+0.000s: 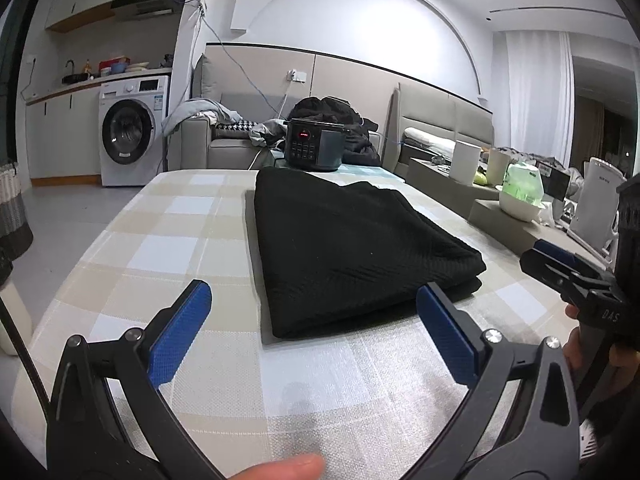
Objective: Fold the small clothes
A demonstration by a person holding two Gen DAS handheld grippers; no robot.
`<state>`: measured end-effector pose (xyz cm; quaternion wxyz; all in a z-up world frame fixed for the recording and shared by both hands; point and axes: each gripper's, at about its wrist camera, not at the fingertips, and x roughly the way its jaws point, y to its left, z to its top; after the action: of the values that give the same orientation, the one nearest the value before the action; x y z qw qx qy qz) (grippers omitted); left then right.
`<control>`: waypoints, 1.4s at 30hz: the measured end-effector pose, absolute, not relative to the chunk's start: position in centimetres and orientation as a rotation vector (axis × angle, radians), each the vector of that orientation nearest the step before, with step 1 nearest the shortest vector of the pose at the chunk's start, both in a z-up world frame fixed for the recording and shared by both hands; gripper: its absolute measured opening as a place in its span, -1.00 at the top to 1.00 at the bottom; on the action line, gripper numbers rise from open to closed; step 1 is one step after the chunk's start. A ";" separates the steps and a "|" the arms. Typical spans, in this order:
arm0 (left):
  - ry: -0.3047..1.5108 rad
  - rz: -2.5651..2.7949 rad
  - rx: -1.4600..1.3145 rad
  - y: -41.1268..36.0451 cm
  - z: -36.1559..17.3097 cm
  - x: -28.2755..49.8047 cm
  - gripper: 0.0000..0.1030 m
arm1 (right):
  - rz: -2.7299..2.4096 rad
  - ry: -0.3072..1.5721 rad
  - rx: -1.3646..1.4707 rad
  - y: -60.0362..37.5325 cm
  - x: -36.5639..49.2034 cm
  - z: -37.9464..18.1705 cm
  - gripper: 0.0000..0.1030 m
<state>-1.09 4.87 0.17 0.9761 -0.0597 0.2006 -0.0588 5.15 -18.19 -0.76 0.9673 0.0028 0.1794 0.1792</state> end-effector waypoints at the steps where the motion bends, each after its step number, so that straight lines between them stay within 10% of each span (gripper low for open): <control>1: 0.407 -0.118 -0.123 4.9 0.1 -1.0 -0.97 | 0.364 0.368 0.018 -18.4 5.2 -0.8 -1.00; 42: 0.438 -0.123 -0.092 4.6 -0.9 -0.2 -0.97 | 0.373 0.390 0.026 -18.6 5.6 -1.1 -1.00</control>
<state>-0.18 4.61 -0.87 0.9732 -0.0456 0.2169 -0.0610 5.59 -18.59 -1.12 0.9637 0.0127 0.1928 0.1840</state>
